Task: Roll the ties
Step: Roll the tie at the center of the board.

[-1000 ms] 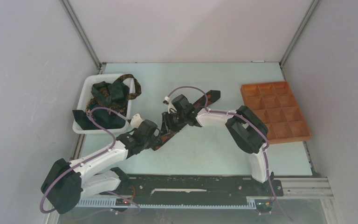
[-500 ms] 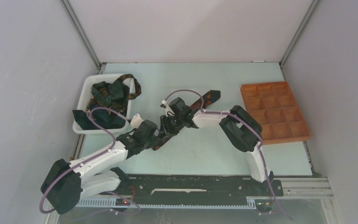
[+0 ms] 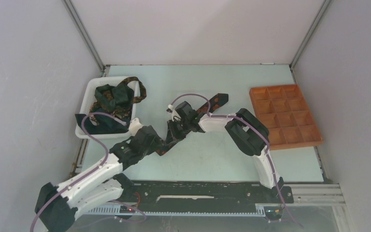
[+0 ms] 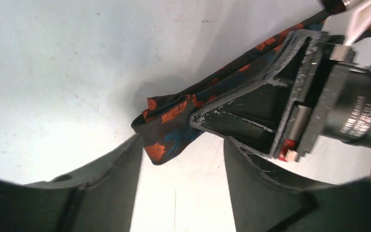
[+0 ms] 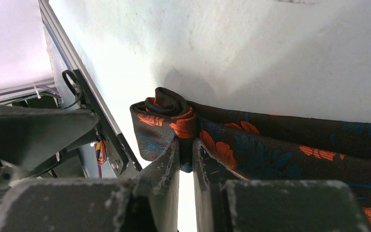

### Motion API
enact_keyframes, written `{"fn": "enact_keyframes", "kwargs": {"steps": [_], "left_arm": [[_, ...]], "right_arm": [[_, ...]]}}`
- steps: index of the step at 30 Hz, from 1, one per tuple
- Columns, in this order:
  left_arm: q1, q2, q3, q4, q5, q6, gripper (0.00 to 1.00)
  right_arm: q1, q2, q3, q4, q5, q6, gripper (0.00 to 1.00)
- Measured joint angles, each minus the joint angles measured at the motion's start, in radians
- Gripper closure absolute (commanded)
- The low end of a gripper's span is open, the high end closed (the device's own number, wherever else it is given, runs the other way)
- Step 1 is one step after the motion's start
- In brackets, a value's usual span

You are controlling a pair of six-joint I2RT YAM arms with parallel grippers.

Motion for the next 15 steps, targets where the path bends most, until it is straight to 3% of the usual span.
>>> {"fn": "enact_keyframes", "kwargs": {"steps": [2,3,9,13,15], "left_arm": [[-0.001,-0.081,0.002,-0.048,-0.019,0.007,0.02],[-0.001,-0.121,0.002,-0.069,-0.027,0.014,0.01],[-0.001,-0.323,-0.016,-0.154,-0.056,0.023,0.0],[-0.001,-0.465,-0.107,-0.16,-0.051,0.013,0.0],[-0.001,-0.523,-0.159,-0.165,-0.036,-0.007,0.06]], "right_arm": [[-0.001,0.002,0.002,0.0,0.0,-0.001,0.89],[-0.001,0.003,0.002,0.0,0.0,-0.001,0.9],[-0.003,0.01,0.006,-0.001,0.0,-0.002,0.92],[-0.005,0.015,0.011,-0.004,-0.005,-0.002,0.92],[-0.005,0.015,0.011,-0.005,-0.005,-0.002,0.92]]}}
